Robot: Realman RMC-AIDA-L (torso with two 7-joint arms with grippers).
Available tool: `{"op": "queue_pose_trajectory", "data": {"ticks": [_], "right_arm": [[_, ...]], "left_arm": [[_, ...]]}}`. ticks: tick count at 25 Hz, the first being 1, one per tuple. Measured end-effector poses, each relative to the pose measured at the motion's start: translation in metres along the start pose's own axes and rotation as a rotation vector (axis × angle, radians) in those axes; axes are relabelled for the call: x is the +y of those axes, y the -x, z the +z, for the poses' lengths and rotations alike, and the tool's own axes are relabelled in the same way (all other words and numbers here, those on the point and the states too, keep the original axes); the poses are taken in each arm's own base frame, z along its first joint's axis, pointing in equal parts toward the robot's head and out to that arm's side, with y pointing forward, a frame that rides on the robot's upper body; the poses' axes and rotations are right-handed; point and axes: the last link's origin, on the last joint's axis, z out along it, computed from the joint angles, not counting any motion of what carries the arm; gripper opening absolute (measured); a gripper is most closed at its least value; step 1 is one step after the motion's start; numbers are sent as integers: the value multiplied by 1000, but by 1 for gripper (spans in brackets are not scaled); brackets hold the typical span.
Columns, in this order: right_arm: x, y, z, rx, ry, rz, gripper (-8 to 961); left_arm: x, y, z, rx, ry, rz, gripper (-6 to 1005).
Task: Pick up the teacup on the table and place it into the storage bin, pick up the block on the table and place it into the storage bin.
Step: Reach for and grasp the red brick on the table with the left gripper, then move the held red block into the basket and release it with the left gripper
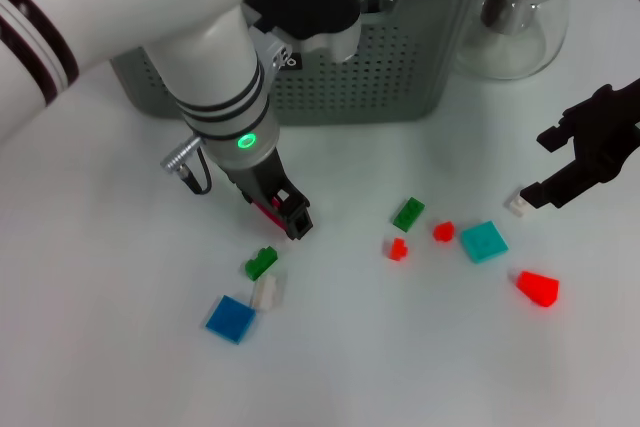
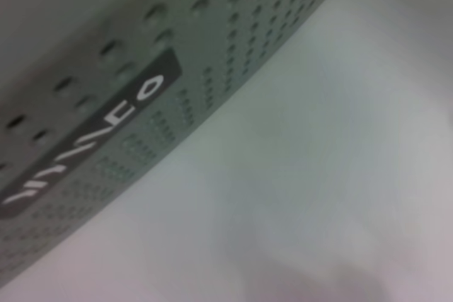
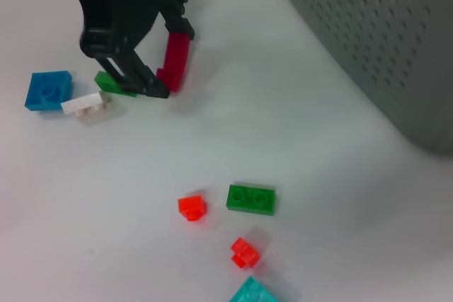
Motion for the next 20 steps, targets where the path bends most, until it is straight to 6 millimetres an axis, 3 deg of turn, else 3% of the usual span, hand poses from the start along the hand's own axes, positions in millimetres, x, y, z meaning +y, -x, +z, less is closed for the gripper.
{"op": "queue_pose_trajectory", "data": {"ticks": [10,17,20], "right_arm": [[-1,-2,-2,-2,-5,4,909],[-2,-6,-5,-14,-2,31,909],[-2,-8,-5,-21,1,52,909]], "left_arm": [[-10,-1,-56,104,97,-53,686],[-7,-2,-134,425,572,-30,693],[-16,-9,-158,527,621,13,697]]}}
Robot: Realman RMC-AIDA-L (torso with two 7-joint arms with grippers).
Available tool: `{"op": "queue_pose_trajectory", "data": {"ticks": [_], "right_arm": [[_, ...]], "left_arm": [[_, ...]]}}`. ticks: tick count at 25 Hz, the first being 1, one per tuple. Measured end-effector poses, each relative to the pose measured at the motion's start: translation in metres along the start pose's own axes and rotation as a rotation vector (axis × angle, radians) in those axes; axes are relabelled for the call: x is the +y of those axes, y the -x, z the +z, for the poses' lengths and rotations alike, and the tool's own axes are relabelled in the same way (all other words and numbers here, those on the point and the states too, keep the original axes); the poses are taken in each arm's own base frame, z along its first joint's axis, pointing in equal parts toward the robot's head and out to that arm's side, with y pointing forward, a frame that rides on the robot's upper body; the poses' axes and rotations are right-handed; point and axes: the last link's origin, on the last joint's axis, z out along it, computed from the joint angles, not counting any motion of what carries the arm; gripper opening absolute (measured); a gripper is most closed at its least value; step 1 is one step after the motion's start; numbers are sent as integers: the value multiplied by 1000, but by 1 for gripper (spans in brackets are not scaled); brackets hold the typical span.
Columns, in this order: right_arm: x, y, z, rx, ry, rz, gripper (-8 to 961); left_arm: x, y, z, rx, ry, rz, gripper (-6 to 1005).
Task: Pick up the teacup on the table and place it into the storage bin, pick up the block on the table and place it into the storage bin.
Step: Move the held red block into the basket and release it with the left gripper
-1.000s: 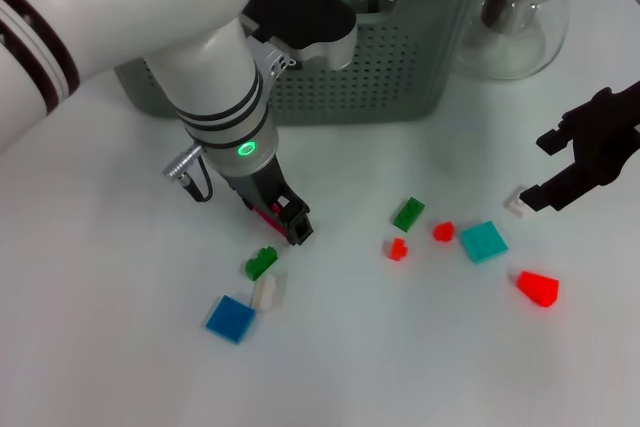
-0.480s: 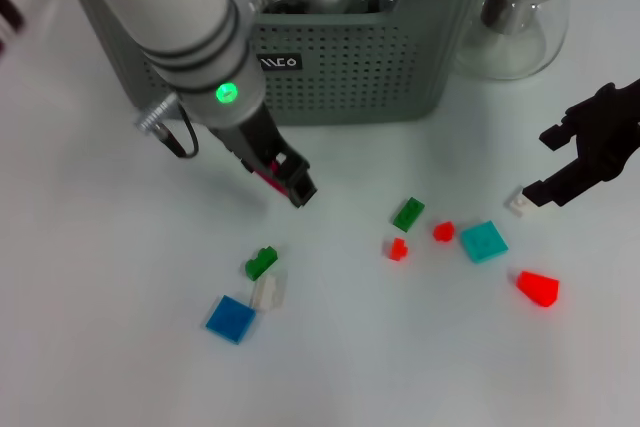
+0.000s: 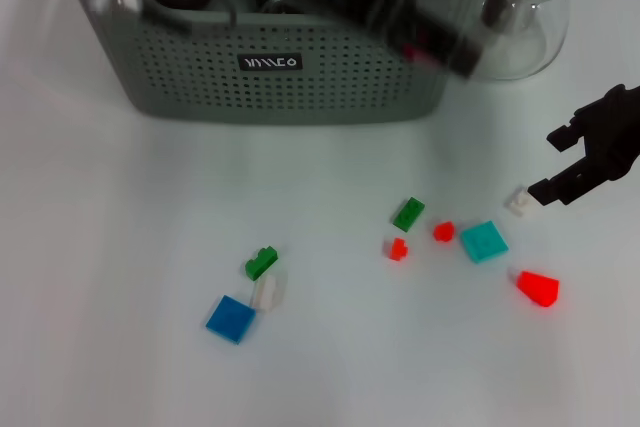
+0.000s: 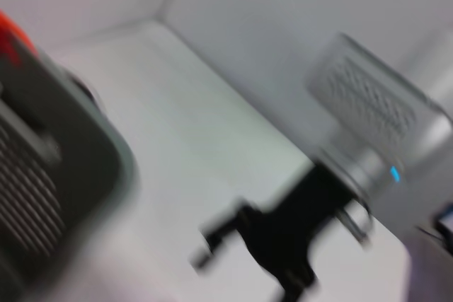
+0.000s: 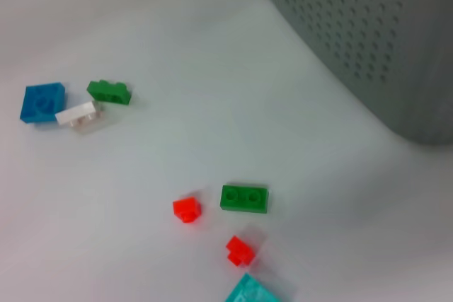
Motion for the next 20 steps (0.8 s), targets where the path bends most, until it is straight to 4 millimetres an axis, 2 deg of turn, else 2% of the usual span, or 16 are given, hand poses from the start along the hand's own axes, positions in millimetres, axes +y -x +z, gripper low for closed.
{"op": "queue_pose_trajectory", "data": {"ticks": [3,7,8,9,16,20], "right_arm": [[0,-2,0,-17,6,20,909],[0,-1,1,-36,10,35,909],[0,0,1,-40,9,39,909],[0,0,1,-45,9,43,909],[1,9,1,-47,8,53,908],[1,13,2,-45,9,48,908]], "left_arm": [[-13,-23,-14,45,-95,50,700],[-56,-53,-22,44,-384,58,704],[-56,-53,-22,44,-384,58,705],[-75,-61,-19,7,-500,58,706],[-115,-63,11,-115,-709,96,714],[-125,-61,25,-126,-764,126,718]]}}
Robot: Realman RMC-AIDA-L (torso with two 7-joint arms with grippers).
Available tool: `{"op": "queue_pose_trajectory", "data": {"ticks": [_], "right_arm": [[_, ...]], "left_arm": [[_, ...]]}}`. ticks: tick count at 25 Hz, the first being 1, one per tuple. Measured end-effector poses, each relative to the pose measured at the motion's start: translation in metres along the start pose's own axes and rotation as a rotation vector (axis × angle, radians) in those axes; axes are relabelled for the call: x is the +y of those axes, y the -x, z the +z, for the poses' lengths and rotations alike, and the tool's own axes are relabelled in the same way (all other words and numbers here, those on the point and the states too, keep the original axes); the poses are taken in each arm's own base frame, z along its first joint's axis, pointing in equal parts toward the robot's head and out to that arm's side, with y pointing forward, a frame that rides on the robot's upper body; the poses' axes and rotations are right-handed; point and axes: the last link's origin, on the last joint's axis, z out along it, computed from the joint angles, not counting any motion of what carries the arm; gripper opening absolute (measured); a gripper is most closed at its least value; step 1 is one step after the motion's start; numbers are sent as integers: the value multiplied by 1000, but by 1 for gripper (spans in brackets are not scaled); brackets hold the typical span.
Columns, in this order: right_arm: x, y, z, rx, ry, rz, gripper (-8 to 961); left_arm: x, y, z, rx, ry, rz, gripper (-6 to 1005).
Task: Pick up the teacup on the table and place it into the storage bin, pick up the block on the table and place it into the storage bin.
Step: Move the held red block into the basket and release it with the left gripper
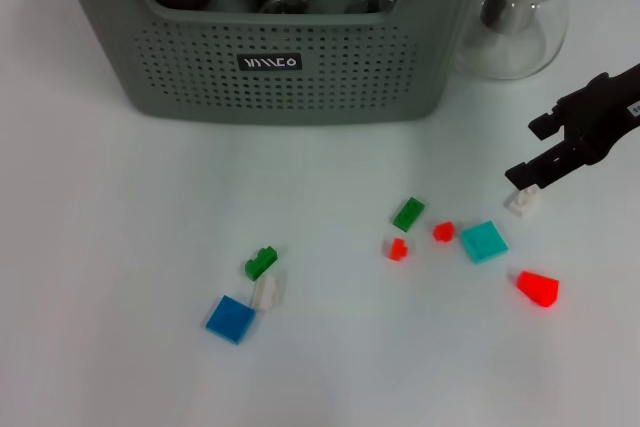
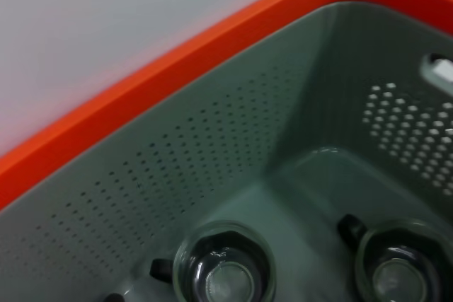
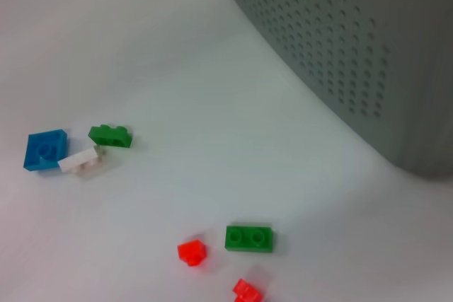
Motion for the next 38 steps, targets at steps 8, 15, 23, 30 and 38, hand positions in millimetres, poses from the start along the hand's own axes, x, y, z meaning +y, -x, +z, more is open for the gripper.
{"op": "queue_pose_trajectory", "data": {"ticks": [8,15,23,30,38], "right_arm": [[1,1,2,5,3,-3,908],[1,1,3,10,4,-5,910],[1,0,3,10,5,-5,911],[0,-2,2,9,1,-8,910],[-3,-4,1,2,-8,-2,911]], "left_arm": [[2,5,17,12,-30,2,726],[3,5,16,7,-28,4,734],[4,4,8,4,-19,10,840],[14,-9,-45,145,5,40,927],[32,26,-122,360,422,121,927]]}}
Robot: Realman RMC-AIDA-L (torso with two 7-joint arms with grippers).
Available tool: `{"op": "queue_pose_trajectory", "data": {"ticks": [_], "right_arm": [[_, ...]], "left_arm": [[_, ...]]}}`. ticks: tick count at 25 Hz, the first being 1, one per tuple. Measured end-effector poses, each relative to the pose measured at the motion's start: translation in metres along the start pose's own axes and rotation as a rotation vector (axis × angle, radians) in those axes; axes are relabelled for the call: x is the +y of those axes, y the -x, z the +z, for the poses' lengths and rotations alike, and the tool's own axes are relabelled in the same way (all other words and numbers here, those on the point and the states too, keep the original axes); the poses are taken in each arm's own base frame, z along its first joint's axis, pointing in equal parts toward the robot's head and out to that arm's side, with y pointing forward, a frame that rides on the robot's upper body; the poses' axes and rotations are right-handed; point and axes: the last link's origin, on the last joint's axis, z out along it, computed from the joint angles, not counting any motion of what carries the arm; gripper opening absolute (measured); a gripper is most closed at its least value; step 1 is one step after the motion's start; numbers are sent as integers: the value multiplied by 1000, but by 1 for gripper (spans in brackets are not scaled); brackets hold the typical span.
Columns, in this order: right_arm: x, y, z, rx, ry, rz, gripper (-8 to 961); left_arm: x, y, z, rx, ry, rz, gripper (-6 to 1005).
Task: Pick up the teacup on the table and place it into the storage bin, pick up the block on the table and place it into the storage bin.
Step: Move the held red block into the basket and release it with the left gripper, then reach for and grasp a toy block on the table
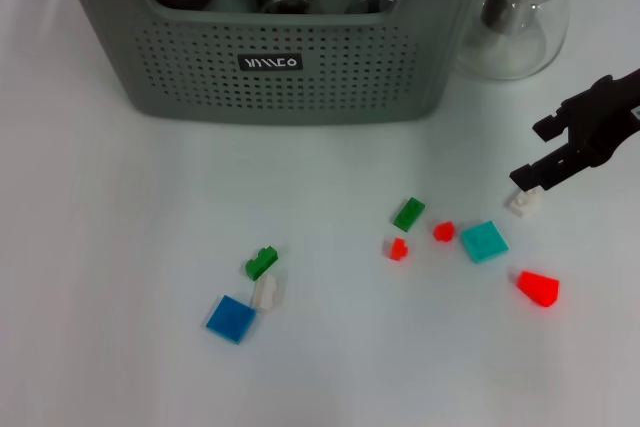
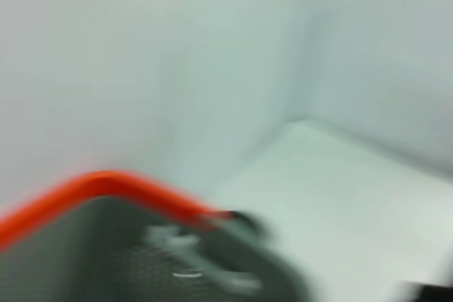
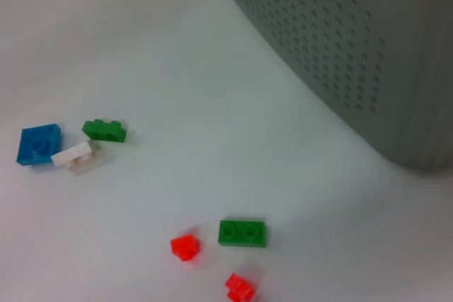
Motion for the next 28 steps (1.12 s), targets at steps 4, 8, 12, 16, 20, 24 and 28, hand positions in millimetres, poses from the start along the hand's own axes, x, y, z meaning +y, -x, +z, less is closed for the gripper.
{"op": "queue_pose_trajectory", "data": {"ticks": [4,8,12,16,20,24,28], "right_arm": [[-1,-1,0,-3,-2,5,911],[-2,-2,0,-16,-5,15,911],[-2,-3,4,-19,-1,32,912],[-2,-2,10,-22,6,65,912],[0,2,14,-32,18,100,912],[4,7,16,-57,40,117,910],[6,10,17,-77,59,119,908]], "left_arm": [[26,35,-10,-125,213,54,926],[39,75,-13,-280,288,87,926],[48,108,-7,-403,292,168,925],[51,135,9,-541,308,295,924],[54,149,25,-641,337,449,923],[62,158,43,-727,386,596,922],[65,163,58,-786,410,681,922]]}}
